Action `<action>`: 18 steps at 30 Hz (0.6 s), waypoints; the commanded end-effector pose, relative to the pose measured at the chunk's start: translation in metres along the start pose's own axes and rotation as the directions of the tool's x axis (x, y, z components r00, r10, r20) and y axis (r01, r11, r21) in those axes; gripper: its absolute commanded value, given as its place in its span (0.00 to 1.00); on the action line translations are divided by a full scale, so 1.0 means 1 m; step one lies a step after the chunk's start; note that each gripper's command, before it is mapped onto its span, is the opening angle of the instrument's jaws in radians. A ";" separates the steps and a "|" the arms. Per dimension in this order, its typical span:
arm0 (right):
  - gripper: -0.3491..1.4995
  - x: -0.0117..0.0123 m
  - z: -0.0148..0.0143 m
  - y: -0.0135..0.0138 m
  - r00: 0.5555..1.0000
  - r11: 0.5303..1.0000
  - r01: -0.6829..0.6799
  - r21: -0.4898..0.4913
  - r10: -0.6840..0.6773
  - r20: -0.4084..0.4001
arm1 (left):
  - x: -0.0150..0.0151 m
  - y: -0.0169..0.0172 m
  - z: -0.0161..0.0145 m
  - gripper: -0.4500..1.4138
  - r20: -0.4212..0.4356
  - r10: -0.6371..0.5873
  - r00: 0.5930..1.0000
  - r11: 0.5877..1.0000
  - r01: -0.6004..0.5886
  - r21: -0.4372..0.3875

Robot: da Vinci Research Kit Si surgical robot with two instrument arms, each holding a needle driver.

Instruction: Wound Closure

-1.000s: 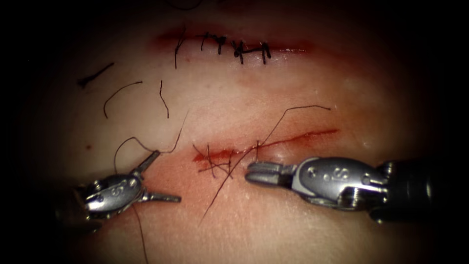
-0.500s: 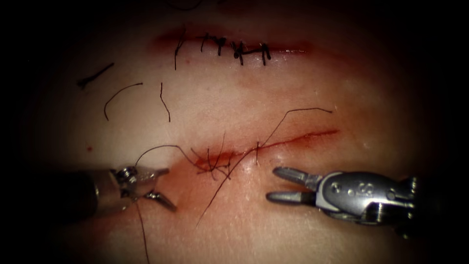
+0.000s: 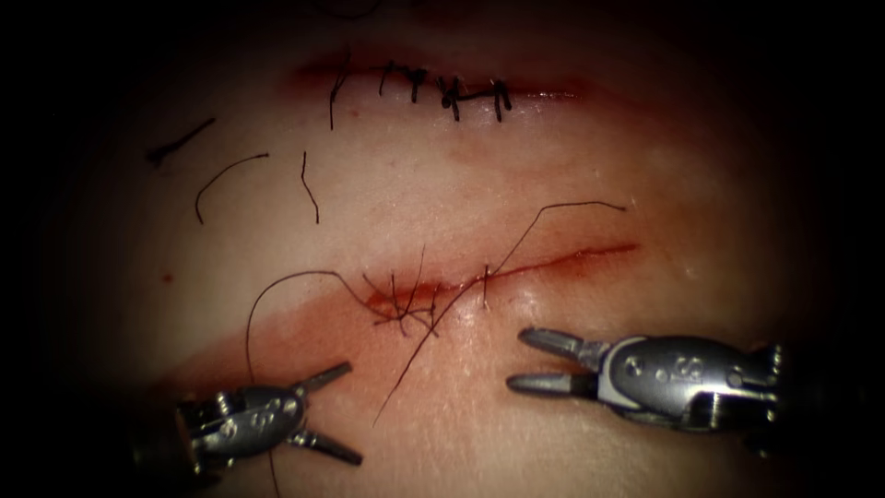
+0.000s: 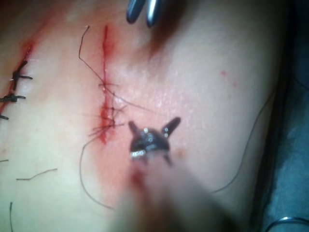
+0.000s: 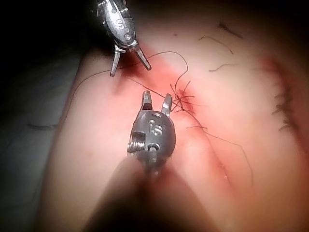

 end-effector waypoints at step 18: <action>0.45 -0.0021 -0.0009 -0.0008 1.000 1.000 0.016 0.010 -0.016 -0.004 | -0.0061 -0.0025 0.0059 0.64 -0.124 0.352 0.928 0.936 -0.345 0.074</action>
